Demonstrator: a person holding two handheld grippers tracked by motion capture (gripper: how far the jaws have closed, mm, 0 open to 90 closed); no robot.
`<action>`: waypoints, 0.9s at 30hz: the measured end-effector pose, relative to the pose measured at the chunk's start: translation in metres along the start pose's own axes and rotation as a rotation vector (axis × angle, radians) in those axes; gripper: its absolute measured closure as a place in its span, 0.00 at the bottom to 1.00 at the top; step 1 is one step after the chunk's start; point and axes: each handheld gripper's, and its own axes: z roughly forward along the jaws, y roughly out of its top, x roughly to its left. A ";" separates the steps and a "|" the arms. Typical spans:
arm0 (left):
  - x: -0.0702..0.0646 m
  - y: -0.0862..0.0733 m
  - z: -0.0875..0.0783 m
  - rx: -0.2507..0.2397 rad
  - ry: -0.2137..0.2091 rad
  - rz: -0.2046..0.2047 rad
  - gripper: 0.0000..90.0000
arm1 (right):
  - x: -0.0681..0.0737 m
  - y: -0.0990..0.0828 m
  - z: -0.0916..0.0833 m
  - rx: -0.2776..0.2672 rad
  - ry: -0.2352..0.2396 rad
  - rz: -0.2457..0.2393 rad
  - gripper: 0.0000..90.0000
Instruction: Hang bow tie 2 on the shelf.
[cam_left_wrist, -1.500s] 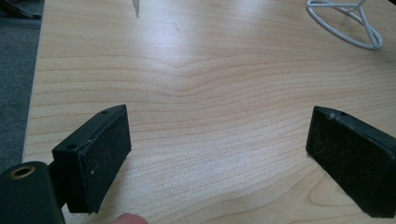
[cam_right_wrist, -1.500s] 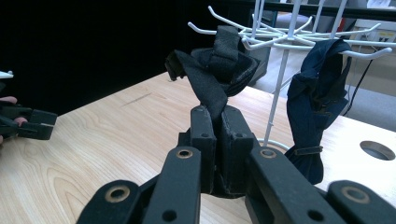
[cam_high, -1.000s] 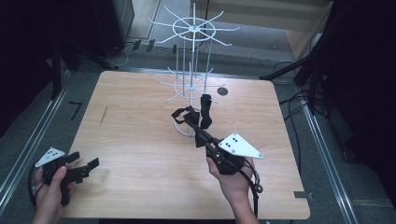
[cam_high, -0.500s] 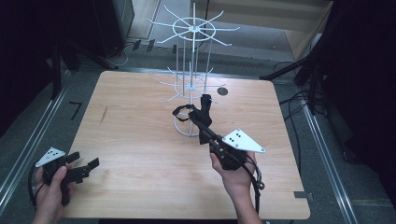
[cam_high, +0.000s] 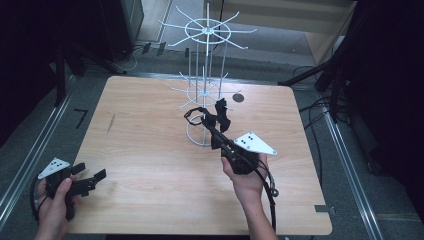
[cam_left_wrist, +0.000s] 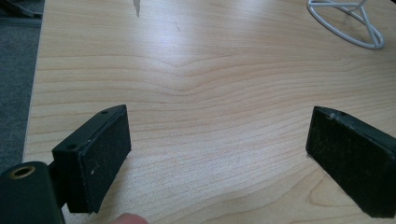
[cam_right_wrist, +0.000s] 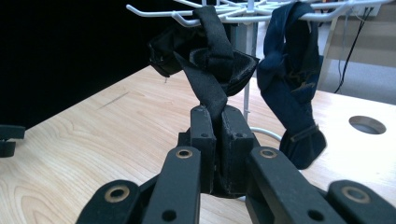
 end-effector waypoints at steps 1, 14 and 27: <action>0.000 0.000 0.000 -0.001 0.000 -0.002 0.08 | 0.000 -0.001 0.003 0.003 0.000 0.003 0.96; 0.000 0.000 0.000 0.002 -0.003 0.000 0.08 | -0.002 -0.010 0.025 0.032 -0.016 0.032 0.89; 0.000 0.000 0.000 0.002 -0.002 0.002 0.08 | -0.007 -0.020 0.025 0.062 -0.034 0.028 0.56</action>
